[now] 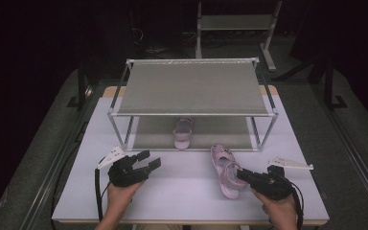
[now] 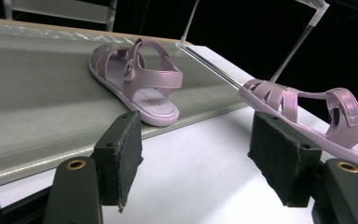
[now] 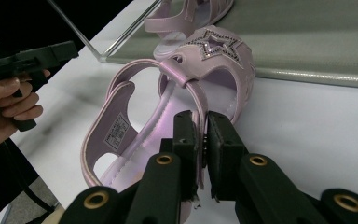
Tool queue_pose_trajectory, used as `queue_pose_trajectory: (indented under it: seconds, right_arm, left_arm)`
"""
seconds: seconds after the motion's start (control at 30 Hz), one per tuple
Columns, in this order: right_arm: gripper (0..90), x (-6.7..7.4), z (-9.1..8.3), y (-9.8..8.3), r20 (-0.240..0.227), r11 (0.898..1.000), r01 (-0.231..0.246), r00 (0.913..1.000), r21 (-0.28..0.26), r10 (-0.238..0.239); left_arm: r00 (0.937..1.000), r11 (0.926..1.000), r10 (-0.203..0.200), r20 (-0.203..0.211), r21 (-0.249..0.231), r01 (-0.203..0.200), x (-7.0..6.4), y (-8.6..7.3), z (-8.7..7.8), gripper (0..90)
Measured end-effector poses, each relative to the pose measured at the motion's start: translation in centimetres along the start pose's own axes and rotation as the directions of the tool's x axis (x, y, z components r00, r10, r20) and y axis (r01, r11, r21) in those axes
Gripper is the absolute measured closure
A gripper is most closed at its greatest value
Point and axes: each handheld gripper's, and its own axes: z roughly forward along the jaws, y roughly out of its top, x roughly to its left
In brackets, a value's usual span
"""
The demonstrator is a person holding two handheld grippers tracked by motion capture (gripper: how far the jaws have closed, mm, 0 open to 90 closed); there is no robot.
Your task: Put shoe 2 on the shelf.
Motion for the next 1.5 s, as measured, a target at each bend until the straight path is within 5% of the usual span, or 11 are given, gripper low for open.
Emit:
queue_pose_trajectory:
  seconds: [1.5]
  right_arm:
    - [82.0,1.1,4.1,3.1,0.006,0.998,-0.031,0.9995,-0.054,0.031]
  left_arm:
    - [1.0,0.9998,0.001,0.006,-0.018,0.0,0.0,0.2,-0.5,34.2]
